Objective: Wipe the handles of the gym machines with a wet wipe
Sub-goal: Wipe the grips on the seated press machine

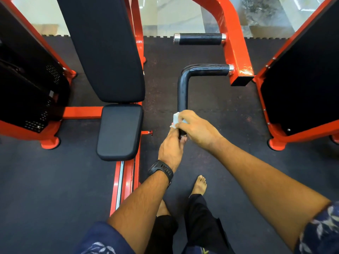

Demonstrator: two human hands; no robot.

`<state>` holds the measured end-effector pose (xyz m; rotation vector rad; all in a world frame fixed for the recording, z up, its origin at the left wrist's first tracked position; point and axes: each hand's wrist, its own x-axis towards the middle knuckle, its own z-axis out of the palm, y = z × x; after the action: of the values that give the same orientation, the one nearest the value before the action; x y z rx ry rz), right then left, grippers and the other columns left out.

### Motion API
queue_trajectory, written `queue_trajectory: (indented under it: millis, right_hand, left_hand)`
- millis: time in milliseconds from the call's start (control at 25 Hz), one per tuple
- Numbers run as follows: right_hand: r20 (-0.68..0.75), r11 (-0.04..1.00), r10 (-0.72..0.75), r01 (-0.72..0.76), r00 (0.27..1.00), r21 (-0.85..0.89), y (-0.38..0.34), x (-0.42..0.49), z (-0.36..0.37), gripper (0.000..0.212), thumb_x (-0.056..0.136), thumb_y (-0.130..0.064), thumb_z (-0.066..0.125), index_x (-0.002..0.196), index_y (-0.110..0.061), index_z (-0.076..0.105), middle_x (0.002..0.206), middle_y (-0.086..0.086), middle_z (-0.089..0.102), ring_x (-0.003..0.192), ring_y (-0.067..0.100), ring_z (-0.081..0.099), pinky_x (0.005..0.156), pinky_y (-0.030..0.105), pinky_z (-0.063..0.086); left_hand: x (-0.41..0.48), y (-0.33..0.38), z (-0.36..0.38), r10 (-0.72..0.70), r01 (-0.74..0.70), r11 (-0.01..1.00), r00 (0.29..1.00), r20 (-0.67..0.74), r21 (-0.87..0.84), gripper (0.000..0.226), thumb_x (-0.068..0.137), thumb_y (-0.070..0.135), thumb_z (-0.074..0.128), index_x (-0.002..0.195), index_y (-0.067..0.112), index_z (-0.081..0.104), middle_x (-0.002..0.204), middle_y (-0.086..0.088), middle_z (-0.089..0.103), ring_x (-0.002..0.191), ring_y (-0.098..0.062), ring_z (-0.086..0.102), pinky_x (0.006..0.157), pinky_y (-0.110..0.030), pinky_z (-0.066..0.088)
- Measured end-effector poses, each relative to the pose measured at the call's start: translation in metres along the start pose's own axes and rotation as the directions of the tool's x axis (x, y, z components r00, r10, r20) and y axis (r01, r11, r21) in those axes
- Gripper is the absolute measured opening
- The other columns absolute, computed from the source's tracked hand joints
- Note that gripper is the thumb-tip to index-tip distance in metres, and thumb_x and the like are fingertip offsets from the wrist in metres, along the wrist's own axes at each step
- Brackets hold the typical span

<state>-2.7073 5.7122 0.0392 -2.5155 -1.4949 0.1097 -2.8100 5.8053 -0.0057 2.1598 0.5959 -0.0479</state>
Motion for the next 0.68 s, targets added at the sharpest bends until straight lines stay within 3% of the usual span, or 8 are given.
queue_trajectory:
  millis: [80, 120, 200, 280, 360, 440, 560, 680]
  right_hand:
    - [-0.069, 1.000, -0.001, 0.000, 0.998, -0.014, 0.005, -0.001, 0.012, 0.020, 0.099, -0.040, 0.042, 0.105, -0.033, 0.059, 0.111, -0.016, 0.050, 0.093, 0.007, 0.053, 0.074, 0.027, 0.039]
    - [-0.095, 0.998, -0.041, 0.036, 0.995, -0.055, 0.003, -0.005, 0.015, 0.030, 0.100, -0.030, 0.037, 0.119, -0.026, 0.061, 0.115, -0.009, 0.051, 0.099, 0.012, 0.050, 0.076, 0.026, 0.037]
    - [-0.006, 0.992, -0.094, 0.093, 0.996, -0.085, 0.004, -0.009, 0.020, 0.039, 0.101, -0.020, 0.035, 0.129, -0.011, 0.060, 0.119, 0.007, 0.052, 0.106, 0.021, 0.046, 0.085, 0.032, 0.039]
    - [0.036, 0.984, -0.118, 0.122, 0.992, -0.133, 0.012, 0.001, 0.006, 0.037, 0.098, -0.020, 0.039, 0.121, -0.005, 0.063, 0.109, 0.014, 0.056, 0.098, 0.029, 0.050, 0.076, 0.040, 0.045]
    - [-0.014, 0.969, -0.122, 0.116, 0.992, -0.217, 0.015, 0.017, -0.012, 0.027, 0.090, -0.012, 0.054, 0.111, -0.002, 0.067, 0.096, 0.015, 0.057, 0.082, 0.033, 0.053, 0.055, 0.034, 0.035]
    - [-0.002, 0.959, -0.112, 0.108, 0.994, -0.261, 0.013, 0.025, -0.024, 0.023, 0.088, -0.011, 0.052, 0.100, -0.004, 0.070, 0.094, 0.012, 0.059, 0.077, 0.030, 0.054, 0.054, 0.030, 0.028]
    - [0.102, 0.852, -0.304, 0.318, 0.947, -0.416, 0.019, 0.022, -0.027, 0.034, 0.088, -0.014, 0.039, 0.096, -0.010, 0.072, 0.100, 0.005, 0.063, 0.078, 0.023, 0.057, 0.061, 0.024, 0.038]
    - [-0.028, 0.920, -0.269, 0.248, 0.963, -0.304, 0.030, 0.032, -0.027, 0.015, 0.091, -0.013, 0.060, 0.100, -0.007, 0.070, 0.106, 0.006, 0.063, 0.093, 0.027, 0.060, 0.064, 0.022, 0.040]
  left_hand:
    - [-0.001, -0.001, -0.001, 0.016, -0.016, 1.000, 1.000, -0.015, -0.021, 0.036, 0.099, 0.024, 0.056, 0.134, 0.020, 0.048, 0.114, -0.005, 0.068, 0.095, -0.027, 0.066, 0.070, -0.031, 0.043]
    - [-0.001, -0.003, -0.001, 0.020, -0.020, 1.000, 1.000, -0.017, -0.019, 0.039, 0.099, 0.024, 0.056, 0.137, 0.021, 0.047, 0.119, -0.007, 0.067, 0.098, -0.027, 0.066, 0.072, -0.031, 0.046]
    - [0.000, -0.003, 0.000, 0.025, -0.026, 0.999, 0.999, -0.022, -0.019, 0.045, 0.100, 0.025, 0.056, 0.143, 0.021, 0.044, 0.125, -0.007, 0.065, 0.103, -0.027, 0.067, 0.078, -0.033, 0.050]
    - [0.000, -0.005, 0.001, 0.026, -0.026, 1.000, 1.000, -0.011, -0.012, 0.052, 0.100, 0.028, 0.057, 0.149, 0.023, 0.039, 0.136, -0.008, 0.060, 0.114, -0.027, 0.064, 0.087, -0.036, 0.051]
    - [0.001, -0.005, 0.000, 0.009, -0.009, 1.000, 1.000, 0.012, 0.000, 0.062, 0.102, 0.030, 0.055, 0.156, 0.023, 0.028, 0.154, -0.005, 0.044, 0.131, -0.023, 0.053, 0.100, -0.036, 0.046]
    - [0.002, -0.006, 0.000, -0.005, 0.004, 1.000, 1.000, 0.018, 0.013, 0.065, 0.103, 0.031, 0.053, 0.159, 0.022, 0.021, 0.162, 0.000, 0.032, 0.143, -0.018, 0.040, 0.108, -0.035, 0.040]
    - [0.001, -0.005, 0.000, 0.009, -0.010, 0.999, 1.000, 0.021, 0.036, 0.065, 0.103, 0.029, 0.052, 0.159, 0.019, 0.020, 0.163, 0.000, 0.029, 0.149, -0.014, 0.028, 0.110, -0.038, 0.040]
    - [0.002, -0.004, -0.001, 0.028, -0.028, 0.999, 0.999, 0.021, 0.034, 0.065, 0.103, 0.028, 0.051, 0.159, 0.018, 0.019, 0.165, 0.001, 0.024, 0.150, -0.012, 0.023, 0.111, -0.038, 0.039]
